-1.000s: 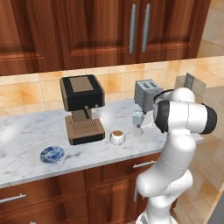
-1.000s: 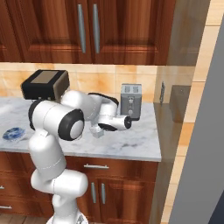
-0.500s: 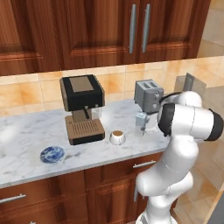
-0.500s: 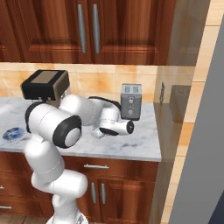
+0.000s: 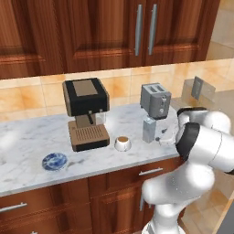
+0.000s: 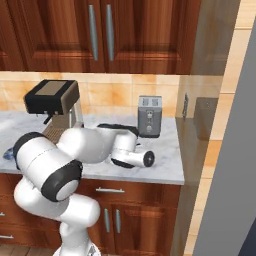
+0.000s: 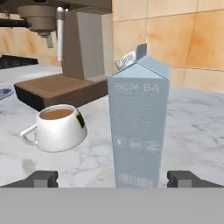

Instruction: Take a sugar cube from the saucer and place it inside the coffee. Then, grab milk from the fridge and place it next to the coffee on the counter to sweeten the coffee.

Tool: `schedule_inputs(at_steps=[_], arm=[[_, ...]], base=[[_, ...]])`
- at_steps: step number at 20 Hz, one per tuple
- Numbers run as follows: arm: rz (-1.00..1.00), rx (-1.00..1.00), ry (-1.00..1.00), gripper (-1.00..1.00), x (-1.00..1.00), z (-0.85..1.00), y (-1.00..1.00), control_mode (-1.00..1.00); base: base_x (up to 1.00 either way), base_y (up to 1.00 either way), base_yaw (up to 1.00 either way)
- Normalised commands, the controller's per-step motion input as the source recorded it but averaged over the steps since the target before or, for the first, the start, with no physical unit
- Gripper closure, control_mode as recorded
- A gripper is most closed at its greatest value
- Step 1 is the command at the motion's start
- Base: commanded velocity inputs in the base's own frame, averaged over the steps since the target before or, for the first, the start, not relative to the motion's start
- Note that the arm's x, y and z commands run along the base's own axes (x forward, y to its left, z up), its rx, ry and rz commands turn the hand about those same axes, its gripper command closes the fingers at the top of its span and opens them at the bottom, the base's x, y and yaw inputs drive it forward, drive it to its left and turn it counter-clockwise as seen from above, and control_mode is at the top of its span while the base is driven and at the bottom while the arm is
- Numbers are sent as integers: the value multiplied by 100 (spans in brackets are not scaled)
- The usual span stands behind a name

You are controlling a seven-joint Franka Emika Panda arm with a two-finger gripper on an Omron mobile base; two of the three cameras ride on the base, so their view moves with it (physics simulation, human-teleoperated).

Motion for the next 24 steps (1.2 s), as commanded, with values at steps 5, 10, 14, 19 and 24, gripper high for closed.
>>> schedule_inputs(at_steps=[5,10,14,19,24], arm=[[-34,-2,-6,-100,-77,60,-9,-100],[-24,-10,-16,-100,-100,100,3,-100],[-15,-26,-33,-100,-93,100,32,-100],[0,-34,-47,-100,-54,45,40,-100],[0,0,0,-100,0,0,0,-100]], base=[[0,0,0],[0,0,0],[0,0,0],[0,0,0],[0,0,0]])
